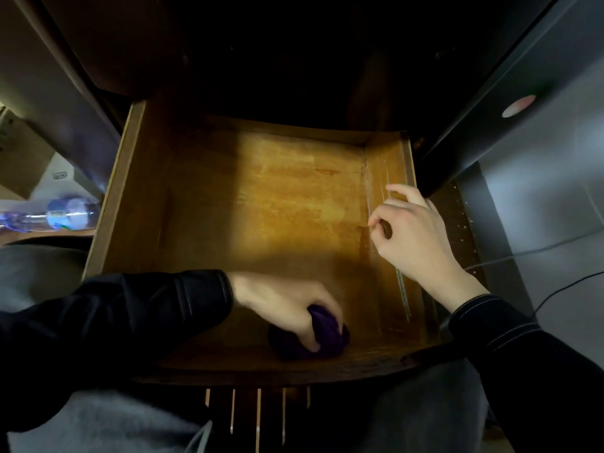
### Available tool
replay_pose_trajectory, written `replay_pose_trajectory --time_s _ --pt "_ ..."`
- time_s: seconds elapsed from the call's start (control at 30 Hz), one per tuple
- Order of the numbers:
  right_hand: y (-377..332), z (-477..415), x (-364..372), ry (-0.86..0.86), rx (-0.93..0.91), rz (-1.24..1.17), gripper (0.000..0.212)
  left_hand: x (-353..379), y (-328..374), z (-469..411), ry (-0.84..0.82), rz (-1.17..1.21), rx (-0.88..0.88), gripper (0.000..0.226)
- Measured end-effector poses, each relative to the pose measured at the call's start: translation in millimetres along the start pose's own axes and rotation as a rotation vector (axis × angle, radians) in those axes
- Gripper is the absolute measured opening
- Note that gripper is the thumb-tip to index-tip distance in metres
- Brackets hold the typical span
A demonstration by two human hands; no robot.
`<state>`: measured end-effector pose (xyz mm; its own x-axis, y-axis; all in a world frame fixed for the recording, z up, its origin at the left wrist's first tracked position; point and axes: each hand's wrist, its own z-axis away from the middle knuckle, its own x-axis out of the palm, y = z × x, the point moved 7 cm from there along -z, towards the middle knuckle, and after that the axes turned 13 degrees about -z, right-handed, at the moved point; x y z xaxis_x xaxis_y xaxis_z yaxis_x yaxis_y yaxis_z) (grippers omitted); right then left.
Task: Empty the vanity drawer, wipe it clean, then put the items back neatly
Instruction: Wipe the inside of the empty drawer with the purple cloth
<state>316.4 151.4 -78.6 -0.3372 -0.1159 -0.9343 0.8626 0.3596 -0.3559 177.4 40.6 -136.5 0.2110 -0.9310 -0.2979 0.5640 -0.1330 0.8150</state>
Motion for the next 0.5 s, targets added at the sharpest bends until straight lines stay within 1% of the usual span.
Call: replay_pose_trajectory --time_s 0.07,0.1,0.13,0.2,0.23,0.3,0.4,0.43,0.5 --pt "0 0 0 0.003 -0.007 -0.001 0.011 -3 7 3 0.017 0.066 0.056 0.023" --pt "0 0 0 0.003 -0.008 -0.003 0.011 -1 5 0 0.042 0.056 0.035 0.023" --pt "0 0 0 0.004 -0.007 -0.006 0.011 3 0 -4 0.058 0.014 -0.008 0.021" --pt "-1 0 0 0.004 -0.005 -0.01 0.011 12 -11 -11 0.019 -0.12 -0.102 0.017" --pt "-1 0 -1 0.005 -0.005 -0.009 0.011 14 -13 -12 -0.014 -0.169 -0.118 0.016" --pt "-1 0 -1 0.008 -0.008 -0.009 0.011 8 -9 -7 -0.031 -0.192 -0.064 0.018" --pt "-1 0 -1 0.011 -0.012 -0.006 0.011 -3 10 6 -0.004 -0.042 0.101 0.022" --pt "-1 0 -1 0.011 -0.014 -0.003 0.011 -5 14 7 0.011 0.011 0.126 0.022" --pt "-1 0 0 0.011 -0.016 0.0 0.011 -1 7 1 0.064 0.032 0.069 0.023"
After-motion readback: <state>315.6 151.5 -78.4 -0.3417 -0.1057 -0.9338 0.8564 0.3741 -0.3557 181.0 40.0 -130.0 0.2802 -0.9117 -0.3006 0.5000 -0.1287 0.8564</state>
